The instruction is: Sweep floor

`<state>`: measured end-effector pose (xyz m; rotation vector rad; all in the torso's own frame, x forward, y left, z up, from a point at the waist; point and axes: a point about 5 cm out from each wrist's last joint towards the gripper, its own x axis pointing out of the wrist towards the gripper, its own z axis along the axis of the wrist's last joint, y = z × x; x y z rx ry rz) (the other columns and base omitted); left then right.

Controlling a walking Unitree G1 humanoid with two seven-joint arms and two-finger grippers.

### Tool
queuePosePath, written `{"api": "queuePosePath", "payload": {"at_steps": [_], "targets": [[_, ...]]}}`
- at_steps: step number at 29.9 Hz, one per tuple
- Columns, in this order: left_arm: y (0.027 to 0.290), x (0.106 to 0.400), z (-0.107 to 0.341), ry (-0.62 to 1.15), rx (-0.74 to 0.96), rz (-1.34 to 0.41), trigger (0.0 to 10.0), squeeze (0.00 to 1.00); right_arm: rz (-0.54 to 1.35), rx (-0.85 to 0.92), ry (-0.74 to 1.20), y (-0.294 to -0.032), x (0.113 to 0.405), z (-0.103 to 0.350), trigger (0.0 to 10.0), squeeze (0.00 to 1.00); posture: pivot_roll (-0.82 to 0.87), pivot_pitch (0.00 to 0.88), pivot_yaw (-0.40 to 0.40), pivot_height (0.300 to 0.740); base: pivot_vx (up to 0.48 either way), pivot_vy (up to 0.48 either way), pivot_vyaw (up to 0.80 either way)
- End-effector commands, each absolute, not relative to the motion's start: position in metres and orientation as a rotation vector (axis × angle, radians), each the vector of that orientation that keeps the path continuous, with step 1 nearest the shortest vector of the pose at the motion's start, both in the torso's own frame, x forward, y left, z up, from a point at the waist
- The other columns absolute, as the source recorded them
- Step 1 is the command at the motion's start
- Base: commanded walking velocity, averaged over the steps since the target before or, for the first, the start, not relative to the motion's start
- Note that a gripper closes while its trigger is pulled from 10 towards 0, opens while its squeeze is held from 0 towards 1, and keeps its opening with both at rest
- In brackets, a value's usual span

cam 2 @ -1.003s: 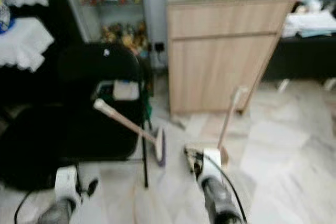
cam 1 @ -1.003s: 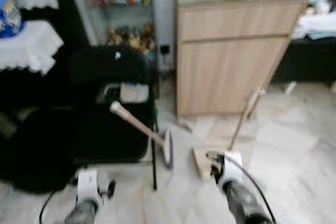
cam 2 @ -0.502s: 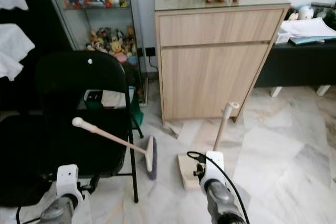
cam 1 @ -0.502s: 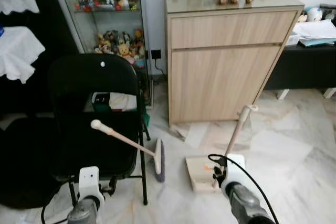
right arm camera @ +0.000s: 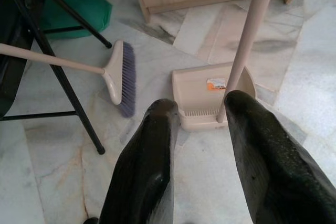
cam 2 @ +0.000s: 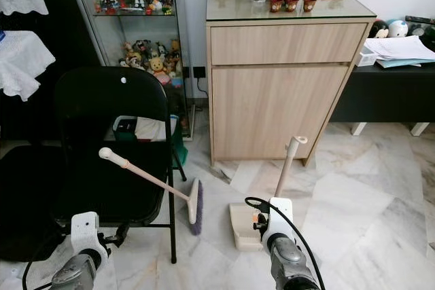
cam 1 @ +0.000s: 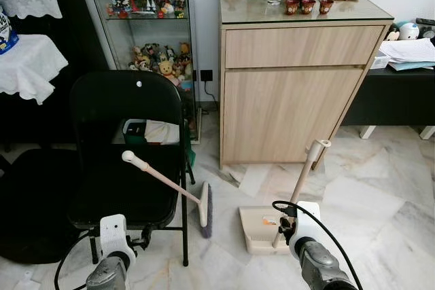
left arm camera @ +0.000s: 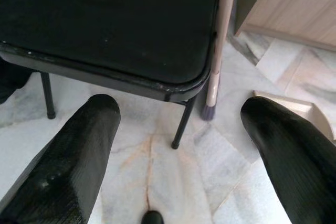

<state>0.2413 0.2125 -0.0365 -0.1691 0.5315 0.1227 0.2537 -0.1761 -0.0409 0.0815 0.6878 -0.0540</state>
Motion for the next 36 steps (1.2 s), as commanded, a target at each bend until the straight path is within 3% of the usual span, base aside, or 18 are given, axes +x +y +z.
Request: {"api": "queuePosePath", "payload": {"at_steps": [1, 26, 27, 36], "targets": [[0.211, 0.248, -0.031, 0.495, -0.177, 0.115, 10.0, 1.0, -0.054, 0.086, 0.691, -0.176, 0.253, -0.041, 10.0, 0.0, -0.09, 0.0, 0.009, 0.74, 0.0, 0.0, 0.0], [0.198, 0.284, 0.002, 0.305, -0.266, 0.028, 10.0, 1.0, -0.06, 0.091, 0.685, -0.177, 0.253, -0.041, 10.0, 0.0, -0.09, 0.0, 0.01, 0.74, 0.0, 0.0, 0.0], [0.197, 0.285, 0.003, 0.302, -0.267, 0.025, 10.0, 0.0, -0.06, 0.091, 0.685, -0.177, 0.253, -0.041, 10.0, 0.0, -0.09, 0.0, 0.01, 0.74, 0.0, 0.0, 0.0], [0.192, 0.291, 0.01, 0.262, -0.222, -0.028, 10.0, 0.0, -0.072, 0.095, 0.669, -0.178, 0.253, -0.04, 10.0, 0.0, -0.09, 0.0, 0.011, 0.74, 0.0, 0.0, 0.0]]}}
